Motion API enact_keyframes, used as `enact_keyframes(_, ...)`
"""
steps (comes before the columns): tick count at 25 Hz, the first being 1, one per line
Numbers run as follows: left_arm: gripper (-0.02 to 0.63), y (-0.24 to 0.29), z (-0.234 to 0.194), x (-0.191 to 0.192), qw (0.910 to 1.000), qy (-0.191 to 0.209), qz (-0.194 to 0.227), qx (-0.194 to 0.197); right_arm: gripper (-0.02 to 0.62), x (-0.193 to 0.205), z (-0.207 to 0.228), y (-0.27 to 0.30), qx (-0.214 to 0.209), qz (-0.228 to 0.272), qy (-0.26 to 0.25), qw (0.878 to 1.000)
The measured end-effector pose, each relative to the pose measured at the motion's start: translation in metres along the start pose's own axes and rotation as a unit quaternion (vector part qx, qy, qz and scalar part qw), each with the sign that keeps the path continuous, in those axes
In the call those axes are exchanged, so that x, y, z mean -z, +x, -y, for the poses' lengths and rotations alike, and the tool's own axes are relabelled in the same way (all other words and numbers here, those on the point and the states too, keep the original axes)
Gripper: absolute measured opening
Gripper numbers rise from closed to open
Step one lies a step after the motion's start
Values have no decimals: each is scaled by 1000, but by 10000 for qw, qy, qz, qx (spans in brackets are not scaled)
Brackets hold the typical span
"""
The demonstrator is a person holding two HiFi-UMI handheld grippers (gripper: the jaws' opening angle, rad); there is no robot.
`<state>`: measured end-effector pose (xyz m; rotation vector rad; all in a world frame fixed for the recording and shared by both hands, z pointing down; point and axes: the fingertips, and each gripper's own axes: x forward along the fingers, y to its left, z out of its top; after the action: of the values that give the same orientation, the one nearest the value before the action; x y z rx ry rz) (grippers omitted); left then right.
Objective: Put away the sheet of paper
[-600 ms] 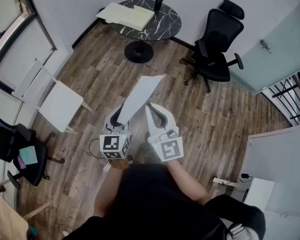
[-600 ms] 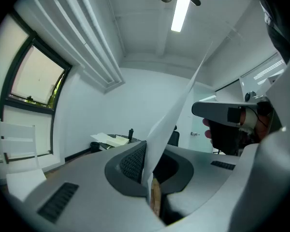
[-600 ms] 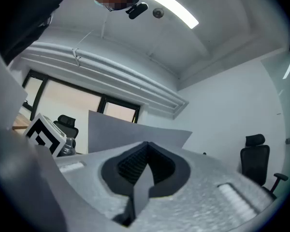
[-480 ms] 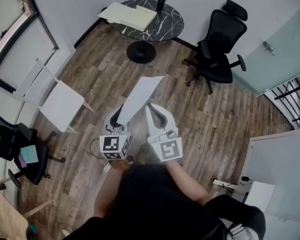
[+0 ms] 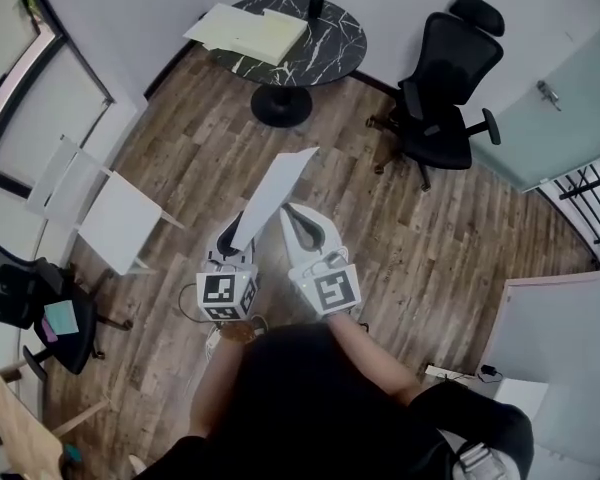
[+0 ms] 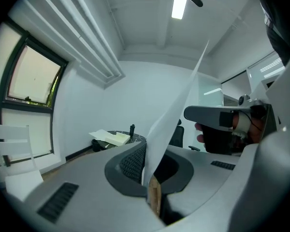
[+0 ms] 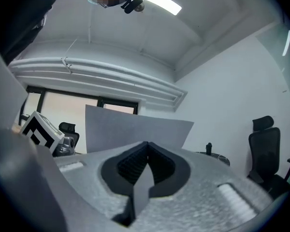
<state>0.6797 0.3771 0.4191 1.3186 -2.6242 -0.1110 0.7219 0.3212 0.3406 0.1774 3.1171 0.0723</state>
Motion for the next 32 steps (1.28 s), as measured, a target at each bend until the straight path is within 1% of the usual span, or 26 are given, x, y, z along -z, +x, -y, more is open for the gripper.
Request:
enact_keyframes(5, 11, 47, 17, -2, 9999, 58, -128, -6, -2, 8, 49, 14, -203, -91, 25, 9997)
enact_keyframes(9, 11, 78, 27, -1, 9998, 34, -181, -65, -2, 14, 79, 23, -356, -107, 82, 9993)
enact_keyframes(15, 11, 114, 27, 9, 9990, -198, -359, -202, -2, 19, 118, 37, -551, -107, 230, 9982)
enact_keyframes(18, 11, 127, 29, 14, 9985, -149, -506, -169, -2, 29, 139, 42, -499, -96, 270, 9983)
enact_keyframes(22, 11, 145, 22, 18, 9977, -154, -650, -113, -2, 38, 163, 54, -390, -205, 448, 9980)
enact_keyframes(25, 11, 161, 11, 26, 9972, -228, -706, -14, -2, 48, 175, 72, -334, -260, 296, 9987)
enact_keyframes(28, 11, 182, -9, 29, 9970, -340, -689, 115, -2, 55, 184, 97, -247, -357, 190, 9989)
enact_keyframes(32, 11, 221, -42, 18, 9966, -454, -558, 409, -2, 56, 195, 132, -44, -513, -2, 9987)
